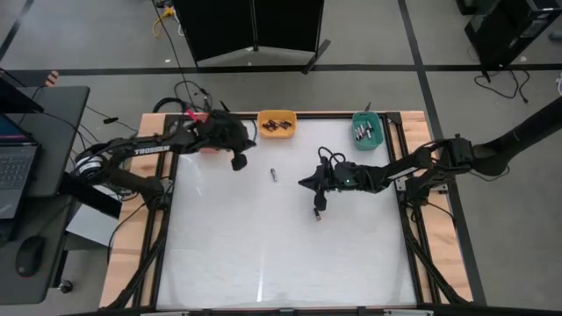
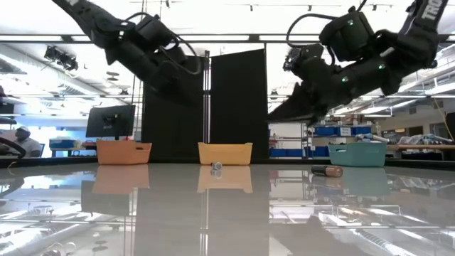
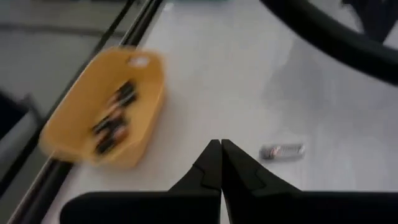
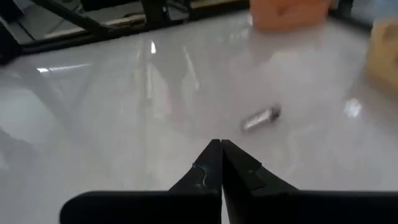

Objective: Sort batteries
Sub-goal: Put the gold battery into the yellow bin

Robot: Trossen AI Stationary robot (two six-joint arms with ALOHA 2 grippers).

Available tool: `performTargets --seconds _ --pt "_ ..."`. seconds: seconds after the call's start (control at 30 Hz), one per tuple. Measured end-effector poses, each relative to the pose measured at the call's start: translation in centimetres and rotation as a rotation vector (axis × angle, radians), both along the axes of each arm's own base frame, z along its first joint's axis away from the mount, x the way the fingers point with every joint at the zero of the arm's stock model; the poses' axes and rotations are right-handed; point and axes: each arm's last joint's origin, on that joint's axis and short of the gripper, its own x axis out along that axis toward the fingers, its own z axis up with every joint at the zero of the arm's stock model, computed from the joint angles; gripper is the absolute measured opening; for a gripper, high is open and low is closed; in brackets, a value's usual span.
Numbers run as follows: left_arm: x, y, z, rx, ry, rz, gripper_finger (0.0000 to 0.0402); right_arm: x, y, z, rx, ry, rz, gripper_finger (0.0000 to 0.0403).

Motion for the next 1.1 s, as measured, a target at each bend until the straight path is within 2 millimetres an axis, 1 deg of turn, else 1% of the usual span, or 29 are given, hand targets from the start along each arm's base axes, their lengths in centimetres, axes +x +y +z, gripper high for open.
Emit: performTargets --seconds 0.1,0.17,0.27,0.37,0.53,0.67,0.83,0.97,1.03,1.1 --pt "1.3 -0.6 -1.4 0.023 -0.083 -0.07 0.0006 -0.8 0.6 0.1 0.152 0.077 -0.043 0.0009" --pt "2.0 -1.1 -2.2 0.037 -0.149 -0.127 0.0006 -1.3 1.4 0.2 0.224 0.12 -0.078 0.0009" --pt "2.7 -1.9 -2.7 0.076 -0.242 -0.178 0.0006 -1.8 2.4 0.4 0.312 0.197 -0.101 0.0009" --pt "3.0 -2.3 -2.8 0.101 -0.288 -0.196 0.0006 -1.7 3.3 1.0 0.373 0.316 -0.138 0.0009" --pt "3.1 -2.4 -2.6 0.119 -0.317 -0.2 0.0006 -0.7 4.4 2.5 0.442 0.525 -0.226 0.0016" --pt "3.2 -2.1 -3.0 0.173 -0.282 -0.131 0.0006 0.6 4.9 3.5 0.518 0.628 -0.303 0.0033" --pt "3.9 -1.5 -5.1 0.199 -0.209 -0.078 0.0006 2.4 5.4 3.5 0.594 0.741 -0.336 0.0055" --pt "4.5 -1.2 -6.8 0.191 -0.191 -0.076 0.0006 3.8 5.8 3.1 0.65 0.789 -0.298 0.0084" --pt "4.6 -1.0 -7.2 0.197 -0.192 -0.066 0.0006 4.3 5.9 2.9 0.67 0.809 -0.285 0.0101" --pt "4.6 -0.8 -7.3 0.205 -0.198 -0.05 0.0006 4.6 5.9 2.7 0.669 0.846 -0.309 0.0117"
